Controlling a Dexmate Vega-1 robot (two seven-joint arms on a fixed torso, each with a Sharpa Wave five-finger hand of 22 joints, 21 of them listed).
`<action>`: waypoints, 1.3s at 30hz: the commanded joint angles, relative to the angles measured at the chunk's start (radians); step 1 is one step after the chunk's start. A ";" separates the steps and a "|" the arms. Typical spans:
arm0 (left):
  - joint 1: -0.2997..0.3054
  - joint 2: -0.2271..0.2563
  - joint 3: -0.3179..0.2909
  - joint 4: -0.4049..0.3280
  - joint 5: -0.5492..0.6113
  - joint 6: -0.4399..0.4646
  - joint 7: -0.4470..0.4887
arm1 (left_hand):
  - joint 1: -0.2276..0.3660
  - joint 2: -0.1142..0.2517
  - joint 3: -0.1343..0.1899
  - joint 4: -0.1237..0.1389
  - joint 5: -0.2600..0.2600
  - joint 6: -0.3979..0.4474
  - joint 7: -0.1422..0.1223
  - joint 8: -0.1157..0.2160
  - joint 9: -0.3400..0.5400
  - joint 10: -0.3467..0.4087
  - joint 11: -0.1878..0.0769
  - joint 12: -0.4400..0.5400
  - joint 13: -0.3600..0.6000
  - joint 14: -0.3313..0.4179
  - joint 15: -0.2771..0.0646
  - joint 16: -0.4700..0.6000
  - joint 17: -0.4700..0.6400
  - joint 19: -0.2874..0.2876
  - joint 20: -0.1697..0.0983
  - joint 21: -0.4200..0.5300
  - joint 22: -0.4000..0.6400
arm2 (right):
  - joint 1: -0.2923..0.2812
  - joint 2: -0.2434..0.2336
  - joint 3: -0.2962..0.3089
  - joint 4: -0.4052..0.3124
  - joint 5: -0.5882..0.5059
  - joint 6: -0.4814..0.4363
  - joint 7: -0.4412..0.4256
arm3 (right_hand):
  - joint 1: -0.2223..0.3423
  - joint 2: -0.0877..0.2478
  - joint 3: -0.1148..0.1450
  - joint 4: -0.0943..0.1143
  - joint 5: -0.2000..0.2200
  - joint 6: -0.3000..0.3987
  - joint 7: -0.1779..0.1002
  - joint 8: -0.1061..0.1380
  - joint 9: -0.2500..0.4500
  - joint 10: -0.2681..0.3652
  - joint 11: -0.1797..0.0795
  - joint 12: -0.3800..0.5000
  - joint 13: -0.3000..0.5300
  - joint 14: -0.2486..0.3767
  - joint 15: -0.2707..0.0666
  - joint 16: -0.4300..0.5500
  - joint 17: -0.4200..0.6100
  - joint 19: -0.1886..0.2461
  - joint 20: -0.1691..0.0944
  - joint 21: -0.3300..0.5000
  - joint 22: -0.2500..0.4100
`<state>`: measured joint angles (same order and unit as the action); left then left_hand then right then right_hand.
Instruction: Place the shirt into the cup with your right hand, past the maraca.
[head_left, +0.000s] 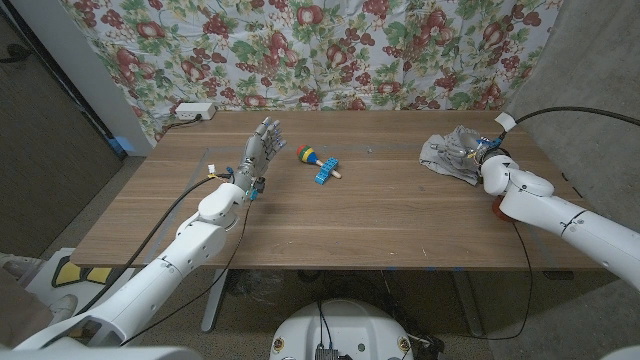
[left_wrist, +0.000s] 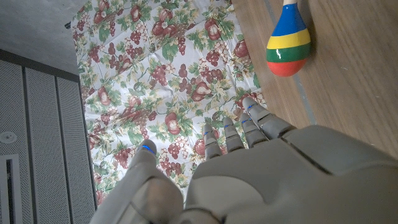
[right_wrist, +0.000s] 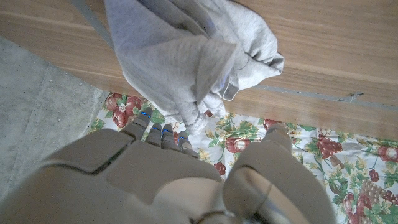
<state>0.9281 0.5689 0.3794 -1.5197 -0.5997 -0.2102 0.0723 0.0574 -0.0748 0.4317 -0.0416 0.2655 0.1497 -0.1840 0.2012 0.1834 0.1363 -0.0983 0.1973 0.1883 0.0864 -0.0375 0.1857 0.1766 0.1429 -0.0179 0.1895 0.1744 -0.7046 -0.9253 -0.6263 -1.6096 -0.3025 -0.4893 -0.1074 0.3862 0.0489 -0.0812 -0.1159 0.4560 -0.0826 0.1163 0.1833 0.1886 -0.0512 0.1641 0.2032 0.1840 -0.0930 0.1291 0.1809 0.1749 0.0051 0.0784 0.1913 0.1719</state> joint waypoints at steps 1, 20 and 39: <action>-0.002 0.003 -0.001 0.002 -0.003 0.001 -0.007 | 0.001 0.011 0.005 -0.005 0.000 0.007 0.001 -0.004 0.004 0.007 0.007 0.006 0.002 -0.002 -0.033 0.003 0.003 -0.002 -0.003 0.007 0.004 | 0.012 0.009 -0.012 0.013 0.004 -0.014 0.011 | 0.011 0.006 -0.005 -0.003 0.006 0.000 0.081 0.010 0.002 -0.002 0.008 0.001 0.001 -0.001 0.007 0.000 0.001 -0.004 0.006 -0.001 0.004; -0.006 0.000 0.003 0.010 -0.004 0.003 -0.012 | 0.004 0.015 0.007 -0.009 -0.002 0.014 0.001 -0.001 0.004 0.007 0.005 0.006 0.002 -0.003 -0.032 0.003 0.003 -0.003 -0.002 0.007 0.004 | 0.033 0.023 -0.035 0.043 0.000 -0.011 0.013 | 0.006 0.000 -0.013 0.000 0.010 -0.017 0.088 0.005 0.002 -0.014 0.013 -0.002 0.002 -0.009 0.014 -0.002 0.002 -0.009 0.007 -0.001 0.004; -0.015 -0.010 0.008 0.027 -0.007 0.001 -0.017 | 0.006 0.017 0.008 -0.012 -0.004 0.019 0.002 -0.001 0.004 0.007 0.005 0.006 0.002 -0.004 -0.032 0.002 0.003 -0.002 -0.003 0.007 0.004 | 0.044 0.042 -0.053 0.080 -0.008 -0.011 -0.003 | 0.007 -0.010 -0.022 -0.001 0.016 -0.031 0.089 0.004 0.002 -0.023 0.018 -0.003 0.002 -0.003 0.016 0.001 0.002 0.013 0.013 0.007 0.004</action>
<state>0.9173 0.5637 0.3840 -1.5015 -0.6055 -0.2077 0.0577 0.0626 -0.0696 0.4386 -0.0484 0.2655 0.1645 -0.1804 0.2012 0.1834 0.1399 -0.0947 0.1973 0.1883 0.0864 -0.0374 0.1857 0.1769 0.1430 -0.0178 0.1895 0.1744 -0.6711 -0.8940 -0.6650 -1.5503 -0.3020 -0.4951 -0.1061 0.3861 0.0489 -0.0967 -0.1170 0.4630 -0.1095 0.1181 0.1889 0.1884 -0.0672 0.1802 0.1994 0.1839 -0.1019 0.1378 0.1809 0.1748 0.0114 0.0875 0.1913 0.1748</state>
